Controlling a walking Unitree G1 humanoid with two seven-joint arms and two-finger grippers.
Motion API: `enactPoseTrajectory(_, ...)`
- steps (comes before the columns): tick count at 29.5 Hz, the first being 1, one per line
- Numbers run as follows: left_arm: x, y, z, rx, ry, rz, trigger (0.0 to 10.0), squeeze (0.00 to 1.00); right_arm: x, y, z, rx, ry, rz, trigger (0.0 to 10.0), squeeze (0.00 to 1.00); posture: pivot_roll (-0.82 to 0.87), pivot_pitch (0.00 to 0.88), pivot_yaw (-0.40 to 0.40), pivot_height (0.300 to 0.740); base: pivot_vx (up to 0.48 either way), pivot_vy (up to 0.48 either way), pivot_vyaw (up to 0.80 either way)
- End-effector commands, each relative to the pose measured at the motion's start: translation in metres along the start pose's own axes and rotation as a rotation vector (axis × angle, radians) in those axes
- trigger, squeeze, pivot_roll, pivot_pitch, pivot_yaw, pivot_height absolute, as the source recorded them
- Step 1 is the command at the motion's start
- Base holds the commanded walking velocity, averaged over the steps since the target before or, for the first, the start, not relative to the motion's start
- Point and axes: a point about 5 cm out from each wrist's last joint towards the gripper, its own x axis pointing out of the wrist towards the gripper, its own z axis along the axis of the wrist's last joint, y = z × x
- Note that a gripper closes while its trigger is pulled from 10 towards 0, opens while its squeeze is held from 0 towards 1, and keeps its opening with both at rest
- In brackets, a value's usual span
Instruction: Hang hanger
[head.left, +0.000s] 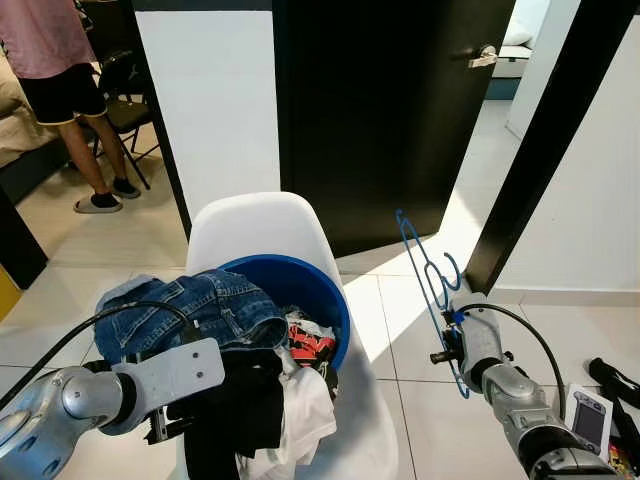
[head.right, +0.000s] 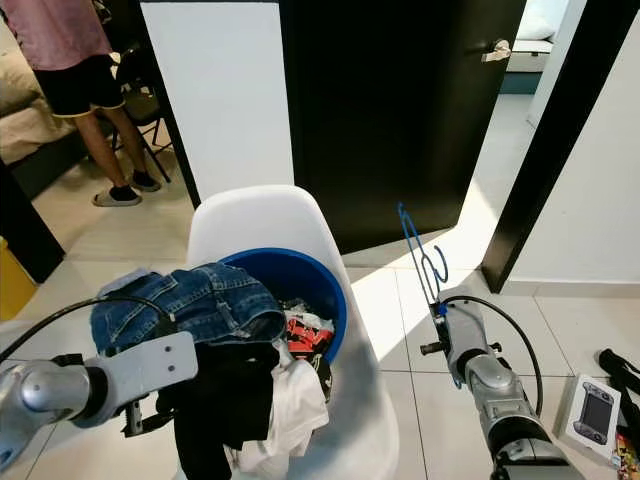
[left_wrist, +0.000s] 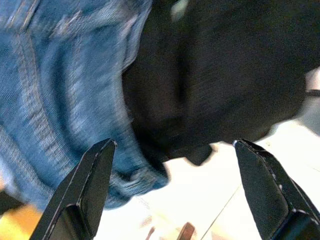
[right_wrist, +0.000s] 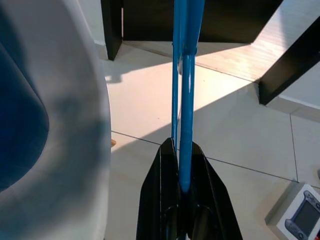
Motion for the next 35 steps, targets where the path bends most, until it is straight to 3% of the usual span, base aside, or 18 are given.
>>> enactPoseTrajectory(1, 0.006, 0.004, -0.005, 0.006, 0.035, 0.055, 10.0, 0.0, 0.0, 0.001, -0.002, -0.007, 0.011, 0.001, 10.0, 0.0, 0.01, 0.0, 0.0, 0.74, 0.0, 0.0, 0.0)
enactPoseTrajectory(8, 0.006, 0.02, -0.013, -0.023, 0.076, 0.172, 10.0, 0.0, -0.001, -0.001, -0.002, -0.01, 0.01, -0.006, 10.0, 0.0, 0.0, 0.0, 0.002, 0.74, 0.0, 0.0, 0.0)
enactPoseTrajectory(15, 0.01, 0.021, -0.016, -0.044, 0.092, 0.193, 10.0, 0.0, -0.001, -0.003, -0.002, -0.01, 0.008, -0.009, 10.0, 0.0, 0.0, 0.0, 0.004, 0.74, 0.0, 0.0, 0.0)
enactPoseTrajectory(17, 0.017, 0.019, -0.018, -0.057, 0.092, 0.204, 6.7, 0.0, -0.001, -0.003, -0.001, -0.01, 0.006, -0.01, 10.0, 0.0, 0.0, 0.0, 0.004, 0.74, 0.0, 0.0, 0.0)
enactPoseTrajectory(18, 0.02, 0.018, -0.019, -0.06, 0.09, 0.216, 4.4, 0.0, -0.001, -0.003, -0.001, -0.01, 0.004, -0.01, 10.0, 0.0, -0.01, 0.0, 0.006, 0.74, 0.0, 0.0, 0.0)
enactPoseTrajectory(19, 0.02, 0.018, -0.019, -0.06, 0.09, 0.216, 4.4, 0.0, -0.001, -0.003, -0.001, -0.01, 0.004, -0.01, 10.0, 0.0, -0.01, 0.0, 0.006, 0.74, 0.0, 0.0, 0.0)
enactPoseTrajectory(20, 0.025, 0.016, -0.02, -0.07, 0.086, 0.224, 3.1, 0.0, -0.001, -0.003, -0.001, -0.01, 0.003, -0.011, 10.0, 0.0, -0.01, 0.0, 0.007, 0.74, 0.0, 0.0, 0.0)
enactPoseTrajectory(21, 0.032, 0.012, -0.023, -0.095, 0.076, 0.238, 2.4, 0.0, -0.001, -0.003, 0.0, -0.009, 0.001, -0.013, 10.0, 0.0, -0.01, 0.0, 0.007, 0.74, 0.0, 0.0, 0.0)
enactPoseTrajectory(24, 0.035, 0.011, -0.024, -0.11, 0.068, 0.261, 1.8, 0.0, -0.001, -0.004, 0.0, -0.009, 0.0, -0.014, 10.0, 0.0, -0.01, 0.0, 0.007, 0.74, 0.0, 0.0, 0.0)
enactPoseTrajectory(25, 0.036, 0.013, -0.024, -0.114, 0.062, 0.295, 0.0, 0.0, -0.001, -0.004, -0.001, -0.009, -0.001, -0.016, 10.0, 0.0, -0.01, 0.0, 0.007, 0.74, 0.0, 0.0, 0.0)
enactPoseTrajectory(35, 0.038, 0.021, -0.032, -0.115, 0.094, 0.383, 0.0, 0.0, -0.001, -0.005, 0.001, -0.005, -0.005, -0.021, 10.0, 0.0, -0.02, 0.0, 0.009, 0.74, 0.0, 0.0, 0.0)
